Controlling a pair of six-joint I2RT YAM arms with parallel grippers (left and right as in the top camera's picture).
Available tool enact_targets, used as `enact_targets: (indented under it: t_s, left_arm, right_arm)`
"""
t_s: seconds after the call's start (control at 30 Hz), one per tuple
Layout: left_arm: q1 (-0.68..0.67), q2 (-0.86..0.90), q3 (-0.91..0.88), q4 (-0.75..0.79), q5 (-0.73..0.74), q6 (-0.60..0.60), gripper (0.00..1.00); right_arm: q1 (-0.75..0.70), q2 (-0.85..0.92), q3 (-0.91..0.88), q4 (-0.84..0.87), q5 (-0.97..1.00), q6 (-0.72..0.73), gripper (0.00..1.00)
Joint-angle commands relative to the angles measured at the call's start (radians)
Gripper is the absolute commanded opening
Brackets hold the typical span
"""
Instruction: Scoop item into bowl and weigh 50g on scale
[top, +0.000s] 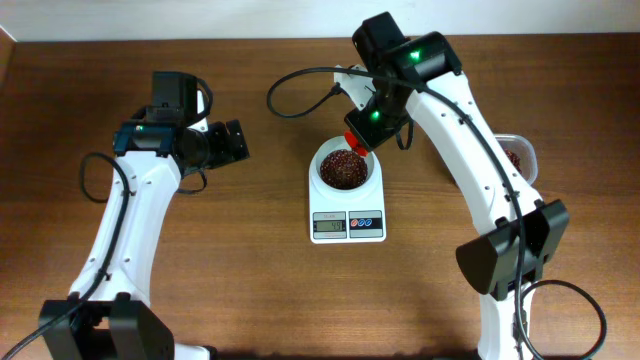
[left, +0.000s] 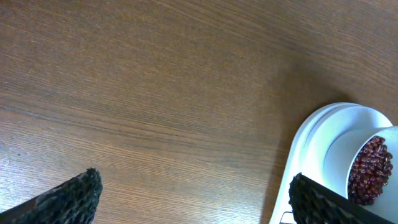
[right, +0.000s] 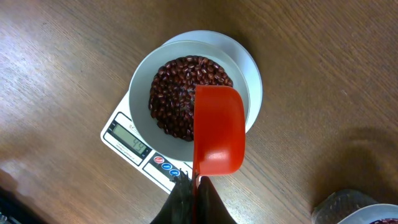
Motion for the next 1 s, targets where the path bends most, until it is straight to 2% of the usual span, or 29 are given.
enact_targets:
  t_s: [0.0,0.63,0.77,0.9,0.97]
  left_arm:
    - [-0.003,0.009,0.005,0.002,0.007,0.004,0.99]
    - [-0.003,0.009,0.005,0.002,0.007,0.004,0.99]
    - [-0.003,0.009,0.005,0.002,0.007,0.004,0.99]
    - [-0.003,0.009,0.005,0.002,0.007,0.004,0.99]
    - [-0.003,0.009,0.005,0.002,0.007,0.004,0.99]
  right_arm:
    - [0.001,-0.033,0.021,0.005,0.011,-0.008,0.04]
    - [0.001,-0.033,0.021,0.005,0.011,-0.009,0.04]
    - [0.008,-0.033,0.020,-0.004,-0.051,-0.041,0.04]
    - [0.007,-0.033,0.020,0.006,0.049,-0.012,0.04]
    - [0.008,-0.033,0.020,-0.003,0.010,-0.040,0.04]
